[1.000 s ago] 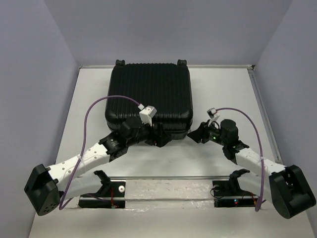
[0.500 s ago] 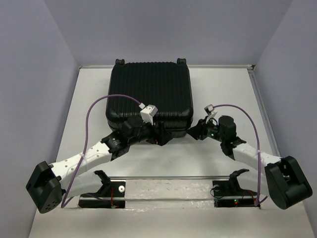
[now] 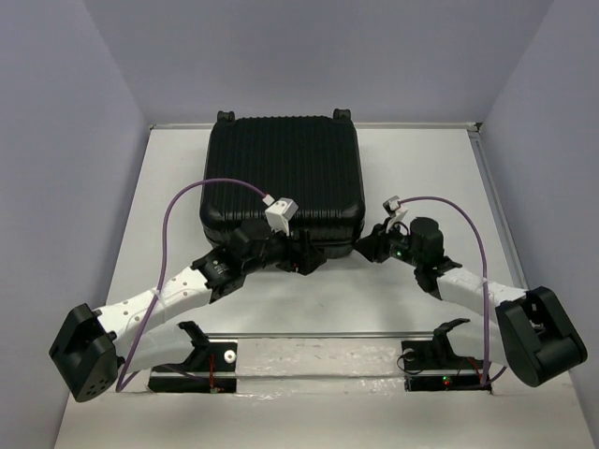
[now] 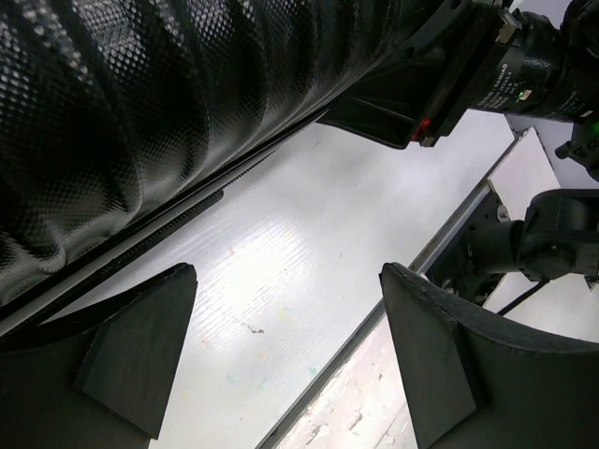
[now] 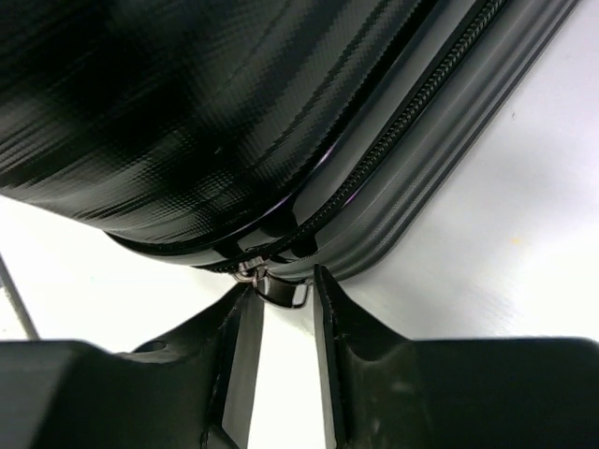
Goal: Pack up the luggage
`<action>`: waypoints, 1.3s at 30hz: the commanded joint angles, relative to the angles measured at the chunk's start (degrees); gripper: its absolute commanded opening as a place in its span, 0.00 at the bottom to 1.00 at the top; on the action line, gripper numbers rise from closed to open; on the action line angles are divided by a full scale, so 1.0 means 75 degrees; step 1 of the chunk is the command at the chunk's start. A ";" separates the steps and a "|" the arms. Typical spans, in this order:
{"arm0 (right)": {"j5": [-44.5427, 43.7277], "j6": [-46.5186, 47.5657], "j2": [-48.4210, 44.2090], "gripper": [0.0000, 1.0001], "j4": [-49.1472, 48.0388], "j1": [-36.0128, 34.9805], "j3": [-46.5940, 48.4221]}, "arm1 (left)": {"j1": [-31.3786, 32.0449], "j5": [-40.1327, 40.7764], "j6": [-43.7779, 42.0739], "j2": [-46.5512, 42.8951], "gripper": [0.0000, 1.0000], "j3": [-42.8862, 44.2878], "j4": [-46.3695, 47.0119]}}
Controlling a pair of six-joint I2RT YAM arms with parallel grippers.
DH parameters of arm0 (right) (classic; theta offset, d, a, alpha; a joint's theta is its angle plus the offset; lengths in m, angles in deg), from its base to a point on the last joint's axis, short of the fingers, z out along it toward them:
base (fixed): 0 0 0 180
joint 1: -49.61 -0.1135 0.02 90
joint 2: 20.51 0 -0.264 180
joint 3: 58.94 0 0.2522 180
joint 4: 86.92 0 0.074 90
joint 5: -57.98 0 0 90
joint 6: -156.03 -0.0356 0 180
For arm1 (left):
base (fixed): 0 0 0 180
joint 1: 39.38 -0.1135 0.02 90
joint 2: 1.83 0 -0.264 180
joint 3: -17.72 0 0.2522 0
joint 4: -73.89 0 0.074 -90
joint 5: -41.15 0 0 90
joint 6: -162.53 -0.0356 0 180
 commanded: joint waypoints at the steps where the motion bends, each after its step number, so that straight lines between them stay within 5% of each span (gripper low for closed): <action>1: -0.0533 0.0220 0.0061 0.27 -0.1676 -0.0031 0.0221 | -0.0064 0.0038 0.0043 0.0003 0.92 0.0238 0.0156; 8: -0.0535 0.0032 -0.0021 0.07 -0.1865 -0.0031 0.0127 | -0.0064 -0.0033 -0.0004 0.0166 0.90 0.0367 0.0250; 24: -0.2245 -0.0869 -0.1719 0.07 0.1873 -0.2678 -0.0095 | -0.0088 0.1010 -0.0285 0.2392 0.90 0.2581 0.0753; 28: -0.2175 -0.1536 -0.1884 0.07 0.1548 -0.3123 -0.0295 | -0.0100 0.0964 -0.0262 0.2838 0.90 0.2933 0.0906; 34: -0.2713 -0.2286 -0.0483 0.07 -0.0172 -0.3956 0.0078 | -0.0181 0.0870 -0.0075 0.3249 0.89 0.3156 0.1163; 39: -0.3858 -0.2441 -0.0126 0.07 -0.0086 -0.4027 0.0279 | -0.0275 0.1195 0.0068 0.2047 0.88 0.3004 0.0966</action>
